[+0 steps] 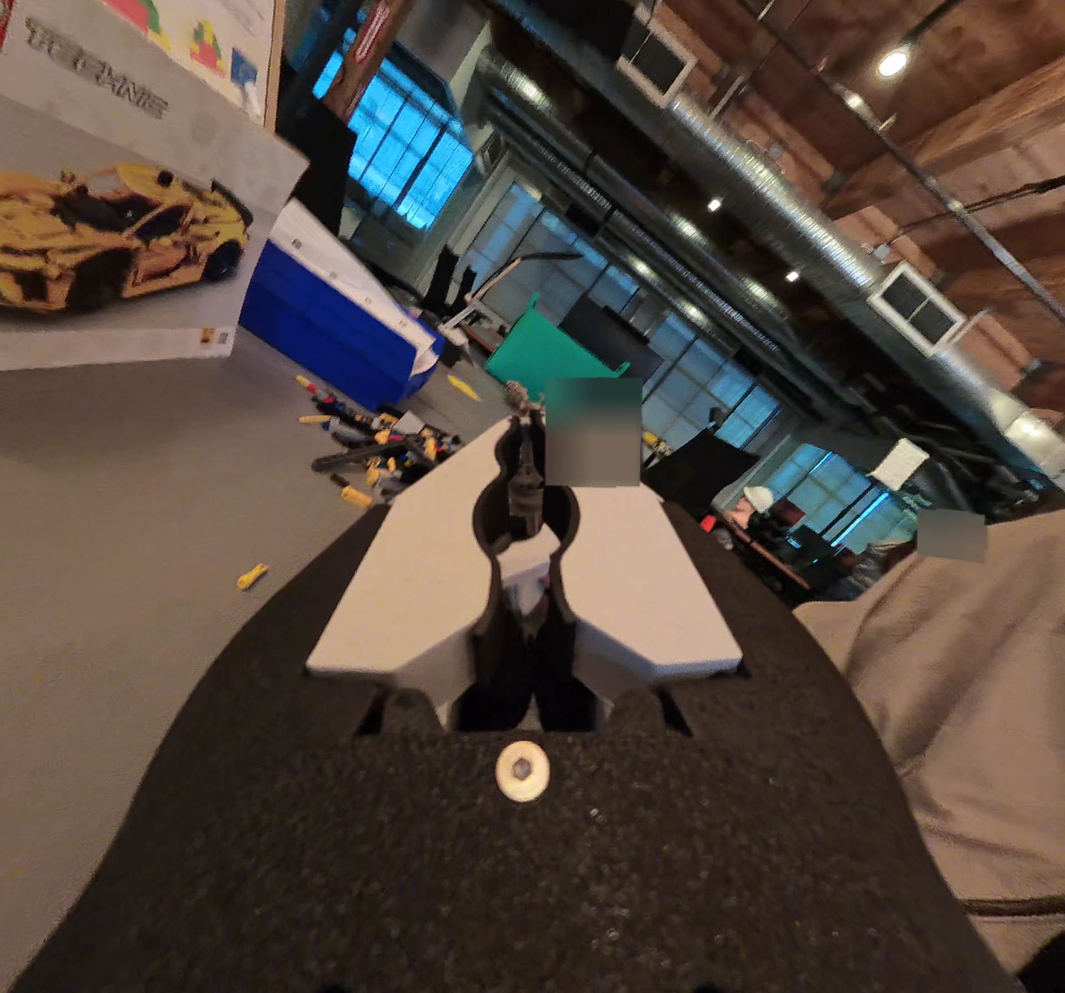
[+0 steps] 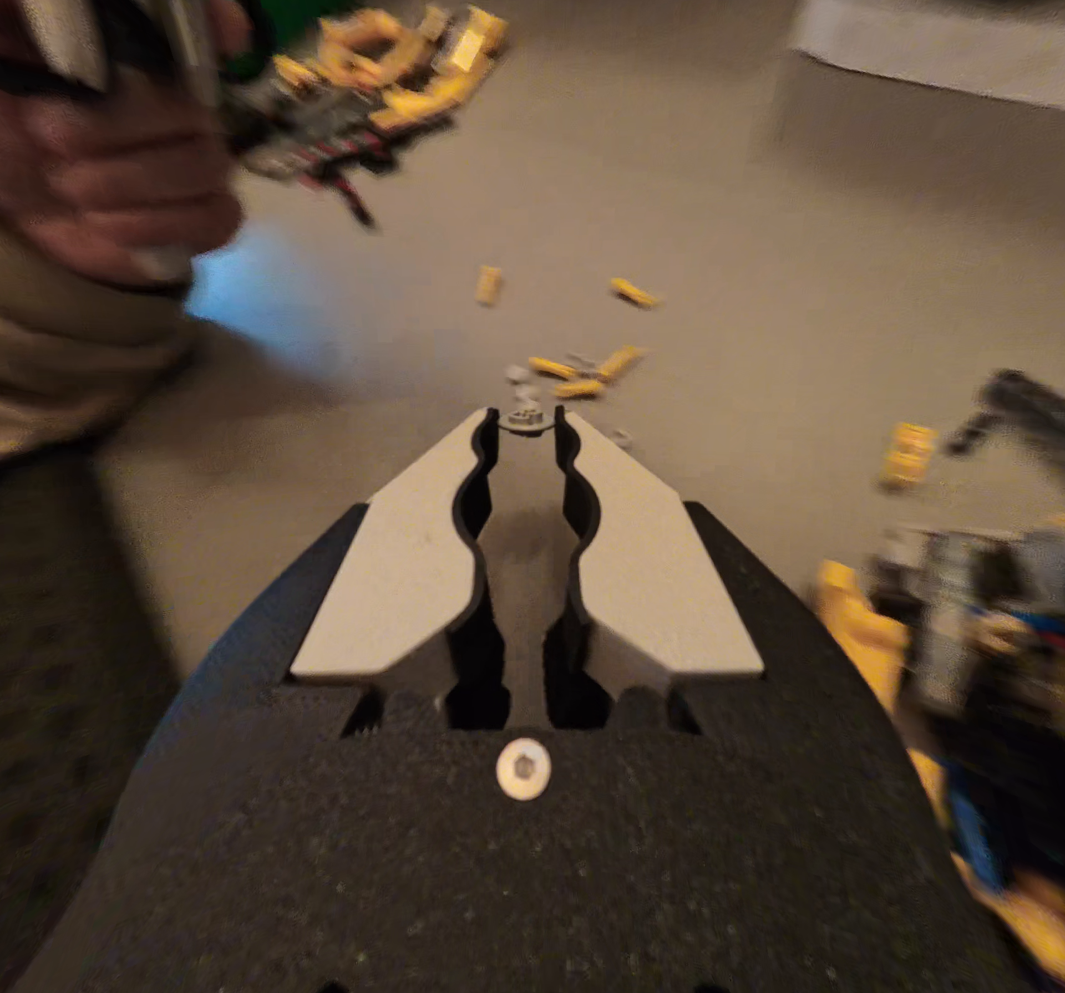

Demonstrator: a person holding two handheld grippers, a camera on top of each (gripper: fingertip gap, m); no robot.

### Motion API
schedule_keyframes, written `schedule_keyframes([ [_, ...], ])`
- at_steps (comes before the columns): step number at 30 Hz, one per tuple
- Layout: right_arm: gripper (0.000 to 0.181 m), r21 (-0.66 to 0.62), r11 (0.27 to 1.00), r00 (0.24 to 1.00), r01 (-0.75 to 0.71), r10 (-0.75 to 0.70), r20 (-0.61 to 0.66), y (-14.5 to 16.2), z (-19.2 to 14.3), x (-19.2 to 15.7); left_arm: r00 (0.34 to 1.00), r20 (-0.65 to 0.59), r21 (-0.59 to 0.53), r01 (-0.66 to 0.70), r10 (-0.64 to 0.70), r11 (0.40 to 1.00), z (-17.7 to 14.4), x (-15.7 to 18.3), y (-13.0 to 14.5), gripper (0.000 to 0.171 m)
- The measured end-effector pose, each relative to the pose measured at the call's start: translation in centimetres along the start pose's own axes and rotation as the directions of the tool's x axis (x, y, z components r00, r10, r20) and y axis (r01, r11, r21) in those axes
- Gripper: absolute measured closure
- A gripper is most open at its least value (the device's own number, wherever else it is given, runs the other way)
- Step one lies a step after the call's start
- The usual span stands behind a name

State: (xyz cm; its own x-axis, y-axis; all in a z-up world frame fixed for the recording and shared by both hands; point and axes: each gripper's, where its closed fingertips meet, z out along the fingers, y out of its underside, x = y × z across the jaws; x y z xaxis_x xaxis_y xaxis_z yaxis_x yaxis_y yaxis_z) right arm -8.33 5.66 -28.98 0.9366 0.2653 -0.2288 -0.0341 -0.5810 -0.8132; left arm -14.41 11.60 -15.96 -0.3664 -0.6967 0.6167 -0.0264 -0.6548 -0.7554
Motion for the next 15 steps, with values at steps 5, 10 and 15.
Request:
schedule_keyframes([
  [5,0.163,-0.041,0.995,0.934,0.095,-0.103,-0.343,0.9,-5.1,7.2,0.997,0.047,-0.134,0.069,-0.063,0.989,1.8,-1.7,4.1,0.169],
  [10,0.163,-0.083,0.995,0.774,0.048,-0.089,-0.627,2.8,-12.0,15.3,0.998,-0.012,-0.187,0.054,-0.058,0.981,3.0,-0.3,5.6,0.169],
  [15,0.15,0.002,0.996,0.827,0.094,-0.077,-0.558,1.1,-11.0,13.3,0.998,-0.027,-0.202,0.05,-0.056,0.978,3.5,0.1,6.4,0.169],
])
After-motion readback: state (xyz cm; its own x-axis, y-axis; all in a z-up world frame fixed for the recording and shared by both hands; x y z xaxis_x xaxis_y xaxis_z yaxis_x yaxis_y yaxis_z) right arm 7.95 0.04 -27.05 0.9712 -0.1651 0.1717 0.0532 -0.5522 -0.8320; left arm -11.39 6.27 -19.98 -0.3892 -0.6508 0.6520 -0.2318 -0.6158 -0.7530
